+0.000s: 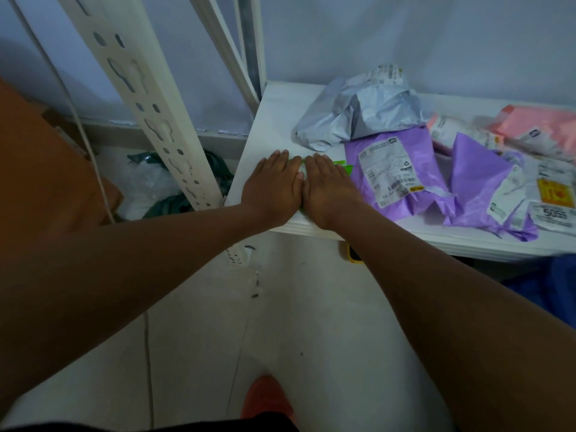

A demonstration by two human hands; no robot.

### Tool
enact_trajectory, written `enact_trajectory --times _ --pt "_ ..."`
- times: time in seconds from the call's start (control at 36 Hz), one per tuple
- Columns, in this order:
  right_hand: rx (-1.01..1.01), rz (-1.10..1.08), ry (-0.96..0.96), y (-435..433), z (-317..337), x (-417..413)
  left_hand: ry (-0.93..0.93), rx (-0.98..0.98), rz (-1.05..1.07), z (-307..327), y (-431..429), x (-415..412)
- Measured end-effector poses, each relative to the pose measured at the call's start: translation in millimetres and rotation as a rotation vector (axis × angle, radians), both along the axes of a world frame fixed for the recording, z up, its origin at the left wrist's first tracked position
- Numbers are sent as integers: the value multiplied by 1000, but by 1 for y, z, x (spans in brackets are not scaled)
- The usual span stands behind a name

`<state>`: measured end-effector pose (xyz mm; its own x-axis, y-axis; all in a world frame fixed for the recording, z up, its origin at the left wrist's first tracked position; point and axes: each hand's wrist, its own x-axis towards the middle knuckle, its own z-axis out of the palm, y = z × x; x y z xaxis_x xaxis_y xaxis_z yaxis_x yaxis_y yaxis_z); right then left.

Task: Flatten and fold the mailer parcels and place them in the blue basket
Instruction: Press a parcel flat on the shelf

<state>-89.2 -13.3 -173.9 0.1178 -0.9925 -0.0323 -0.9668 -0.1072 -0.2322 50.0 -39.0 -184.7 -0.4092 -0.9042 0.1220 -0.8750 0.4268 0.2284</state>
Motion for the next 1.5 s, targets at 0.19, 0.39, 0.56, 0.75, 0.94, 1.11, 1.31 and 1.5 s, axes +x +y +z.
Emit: enact_trajectory --times 0.19,0.39,0.56,0.75,0.94,1.11,1.31,1.5 --pt "36 114 6 -19 20 28 -164 -34 28 7 6 23" --pt "-249 139 -144 -21 6 47 -110 -57 -13 6 5 35" --pt "-297 197 -240 -27 -21 32 12 -83 17 -6 4 33" --pt "-232 35 -318 -40 -15 31 4 15 -14 3 -10 29" --pt "-514 15 -336 -43 -14 34 77 92 26 -4 -30 25" --pt "-626 -15 -240 -34 -15 36 87 31 38 -2 -26 25" --pt "-611 -13 -193 -36 -22 36 51 16 35 -4 -28 26" --pt "-574 28 -218 -35 -23 34 17 -5 115 -8 -31 25"
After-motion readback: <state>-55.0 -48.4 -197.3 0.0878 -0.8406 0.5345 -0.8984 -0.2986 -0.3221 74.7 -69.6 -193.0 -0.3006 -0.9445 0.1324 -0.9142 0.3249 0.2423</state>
